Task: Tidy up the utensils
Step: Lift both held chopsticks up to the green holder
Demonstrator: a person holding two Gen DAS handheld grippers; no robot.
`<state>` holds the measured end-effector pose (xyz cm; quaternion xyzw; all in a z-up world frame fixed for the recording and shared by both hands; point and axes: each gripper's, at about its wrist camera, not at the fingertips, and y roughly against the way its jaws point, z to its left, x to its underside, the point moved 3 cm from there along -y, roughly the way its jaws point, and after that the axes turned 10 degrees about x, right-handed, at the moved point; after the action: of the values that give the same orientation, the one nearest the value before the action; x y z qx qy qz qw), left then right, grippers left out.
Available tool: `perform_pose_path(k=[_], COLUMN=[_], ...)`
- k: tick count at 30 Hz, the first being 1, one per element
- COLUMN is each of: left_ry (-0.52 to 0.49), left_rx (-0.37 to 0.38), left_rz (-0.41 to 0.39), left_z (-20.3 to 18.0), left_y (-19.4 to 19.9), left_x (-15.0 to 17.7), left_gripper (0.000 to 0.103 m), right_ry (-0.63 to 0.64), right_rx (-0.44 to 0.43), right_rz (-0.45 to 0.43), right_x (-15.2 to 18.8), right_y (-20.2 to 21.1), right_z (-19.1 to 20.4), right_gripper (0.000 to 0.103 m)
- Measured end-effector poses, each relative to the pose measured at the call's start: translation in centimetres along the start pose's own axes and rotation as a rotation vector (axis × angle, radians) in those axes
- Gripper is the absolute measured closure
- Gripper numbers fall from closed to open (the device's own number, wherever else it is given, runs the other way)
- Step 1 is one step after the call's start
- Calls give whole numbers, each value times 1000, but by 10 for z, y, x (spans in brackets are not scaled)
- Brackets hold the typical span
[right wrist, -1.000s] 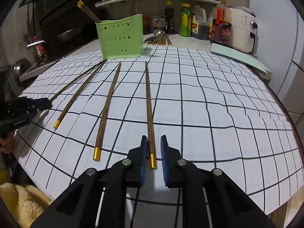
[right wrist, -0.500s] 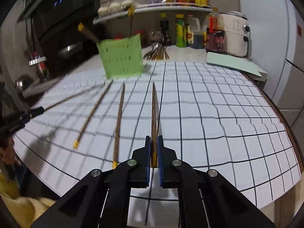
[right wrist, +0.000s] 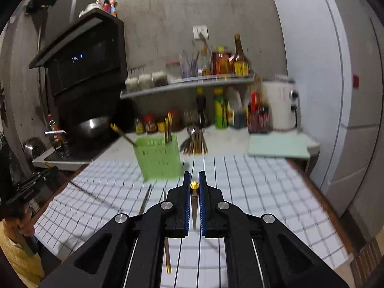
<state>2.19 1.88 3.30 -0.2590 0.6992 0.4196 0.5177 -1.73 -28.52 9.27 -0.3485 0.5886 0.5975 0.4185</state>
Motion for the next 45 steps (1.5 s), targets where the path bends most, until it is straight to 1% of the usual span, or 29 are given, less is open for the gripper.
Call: perform_pose_path(k=[4, 10, 13, 17, 19, 20, 22, 23, 25, 29, 32, 33, 37, 39, 41, 43, 45], left_ry=[31, 62, 59, 44, 37, 39, 45, 42, 46, 87, 100, 98, 77, 74, 64, 45, 30], left_rx=[22, 47, 63, 56, 39, 43, 57, 51, 45, 39, 39, 38, 19, 12, 10, 13, 17], left_rz=[-14, -6, -6, 18, 14, 19, 50, 75, 132, 223, 233, 229, 201, 187, 170, 144, 114], left_z=[4, 9, 8, 4, 3, 3, 2, 1, 2, 8, 11, 11, 10, 10, 12, 11, 9], left_y=[3, 10, 15, 10, 8, 7, 2, -3, -15, -35, -35, -33, -26, -26, -30, -36, -44], left_x=[-4, -7, -9, -5, -2, -1, 3, 8, 18, 37, 40, 40, 34, 29, 21, 10, -4], left_gripper=[96, 96, 96, 96, 96, 96, 96, 96, 96, 96, 97, 97, 97, 97, 97, 97, 97], right_ry=[34, 49, 58, 76, 81, 83, 83, 84, 87, 82, 86, 84, 109, 120, 113, 97, 97], right_rx=[21, 30, 38, 56, 60, 60, 57, 60, 71, 75, 68, 61, 51, 53, 47, -4, -71], right_rz=[-21, -31, -37, -40, -22, -6, 42, 67, 80, 102, 104, 102, 18, 10, 21, 27, -3], right_x=[-10, -13, -12, -9, -3, 0, 10, 17, 24, 29, 30, 29, 21, 16, 11, 1, -13], right_y=[-6, -13, -16, -18, -20, -22, -30, -34, -36, -36, -34, -34, -31, -40, -52, -65, -74], right_z=[6, 11, 14, 17, 19, 19, 18, 18, 17, 16, 17, 18, 23, 25, 26, 31, 44], right_gripper=[96, 96, 96, 95, 95, 95, 95, 95, 95, 95, 96, 96, 96, 96, 96, 96, 96])
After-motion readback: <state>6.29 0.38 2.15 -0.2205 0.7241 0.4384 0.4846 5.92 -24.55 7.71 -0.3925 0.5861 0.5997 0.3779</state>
